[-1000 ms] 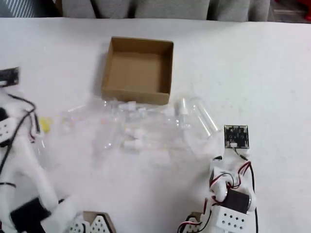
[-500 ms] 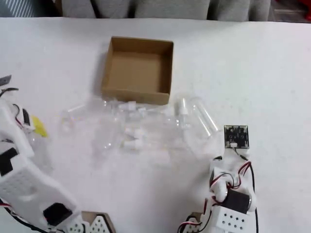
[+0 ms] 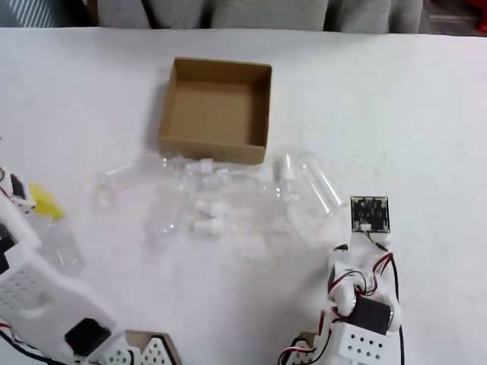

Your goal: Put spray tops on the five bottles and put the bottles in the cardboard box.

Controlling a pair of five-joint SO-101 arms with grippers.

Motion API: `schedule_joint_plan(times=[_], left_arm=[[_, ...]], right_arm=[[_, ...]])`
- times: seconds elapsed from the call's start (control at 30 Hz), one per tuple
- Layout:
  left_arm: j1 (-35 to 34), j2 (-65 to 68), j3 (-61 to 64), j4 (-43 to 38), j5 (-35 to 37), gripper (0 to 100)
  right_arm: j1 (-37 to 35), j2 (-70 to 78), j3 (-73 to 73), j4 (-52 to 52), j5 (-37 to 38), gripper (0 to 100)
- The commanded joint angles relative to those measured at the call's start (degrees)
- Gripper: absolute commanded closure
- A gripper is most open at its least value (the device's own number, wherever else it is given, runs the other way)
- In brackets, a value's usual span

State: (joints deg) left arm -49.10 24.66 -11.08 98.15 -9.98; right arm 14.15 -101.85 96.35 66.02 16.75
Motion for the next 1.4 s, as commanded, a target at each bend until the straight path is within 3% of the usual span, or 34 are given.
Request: schedule_joint_plan(times=[0.0,0.27,0.4,0.53,0.77,1.17,1.37], left_arm=[[-5.41,-4.97,4.48,-7.47,6.51,72],[-0.22,-14.55,24.70,-18.64,4.31,72],[1.10,-19.47,31.03,-22.77,8.35,72],[2.51,-21.23,34.55,-24.88,10.37,72],[1.01,-22.11,39.03,-31.74,21.98,72],[1.45,-43.30,51.69,-36.22,20.04,72],[1.45,-42.07,52.31,-36.66,23.47,72]], right_arm=[[0.22,0.04,0.53,0.57,0.62,98.3],[-0.04,0.04,0.53,0.57,0.62,98.3],[0.22,0.04,0.53,0.57,0.62,98.3],[0.22,0.04,0.53,0.57,0.62,98.3],[0.22,0.04,0.53,0.57,0.62,98.3],[0.22,0.04,0.53,0.57,0.62,98.3],[0.22,0.04,0.53,0.57,0.62,98.3]])
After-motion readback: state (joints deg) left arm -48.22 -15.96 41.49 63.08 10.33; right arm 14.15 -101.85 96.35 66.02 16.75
